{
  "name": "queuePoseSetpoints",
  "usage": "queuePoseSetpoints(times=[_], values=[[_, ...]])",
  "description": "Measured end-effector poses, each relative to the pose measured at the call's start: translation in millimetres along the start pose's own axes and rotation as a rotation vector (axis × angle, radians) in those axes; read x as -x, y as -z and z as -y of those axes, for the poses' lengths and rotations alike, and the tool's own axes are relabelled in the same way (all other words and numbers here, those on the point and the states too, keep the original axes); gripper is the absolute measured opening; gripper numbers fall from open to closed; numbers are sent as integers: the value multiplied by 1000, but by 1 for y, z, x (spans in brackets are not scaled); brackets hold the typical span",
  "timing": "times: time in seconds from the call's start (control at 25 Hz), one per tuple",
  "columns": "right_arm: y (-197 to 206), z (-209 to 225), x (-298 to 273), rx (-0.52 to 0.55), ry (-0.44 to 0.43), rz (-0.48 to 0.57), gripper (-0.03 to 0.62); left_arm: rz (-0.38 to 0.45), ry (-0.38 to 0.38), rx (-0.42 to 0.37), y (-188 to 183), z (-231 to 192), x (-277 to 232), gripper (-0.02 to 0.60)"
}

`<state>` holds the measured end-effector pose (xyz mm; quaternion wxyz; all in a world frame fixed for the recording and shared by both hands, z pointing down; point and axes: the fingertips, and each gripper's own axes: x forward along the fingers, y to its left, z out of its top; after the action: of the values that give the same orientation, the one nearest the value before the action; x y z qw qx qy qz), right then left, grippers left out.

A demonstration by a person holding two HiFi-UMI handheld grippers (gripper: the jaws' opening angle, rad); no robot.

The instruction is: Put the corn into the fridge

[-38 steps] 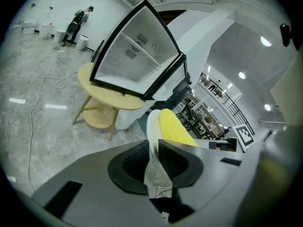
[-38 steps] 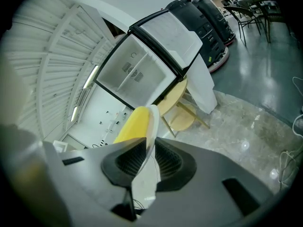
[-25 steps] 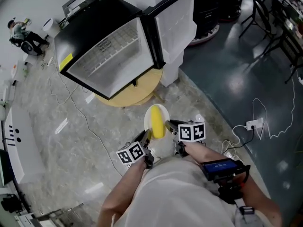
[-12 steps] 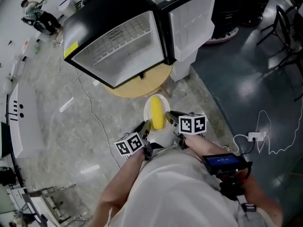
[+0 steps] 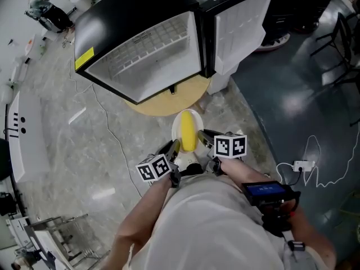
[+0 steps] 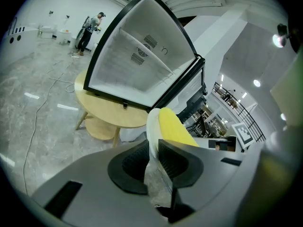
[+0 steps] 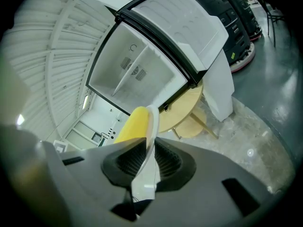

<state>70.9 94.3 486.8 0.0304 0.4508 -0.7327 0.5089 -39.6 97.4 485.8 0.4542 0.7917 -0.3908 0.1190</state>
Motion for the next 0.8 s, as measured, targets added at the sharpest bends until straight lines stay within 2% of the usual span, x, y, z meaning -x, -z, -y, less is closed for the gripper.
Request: queuePoseSetpoints(times=[0.12, 0.6, 0.8], values=[[-10, 9, -7, 9, 34, -1, 46, -13, 17, 13, -7, -5, -11, 66], [-61, -5, -53, -6, 53, 53, 46, -20, 60, -7, -71, -30, -34, 66], [-82, -24, -85, 19, 36, 66, 46, 10, 55, -25, -108, -52, -30, 66]])
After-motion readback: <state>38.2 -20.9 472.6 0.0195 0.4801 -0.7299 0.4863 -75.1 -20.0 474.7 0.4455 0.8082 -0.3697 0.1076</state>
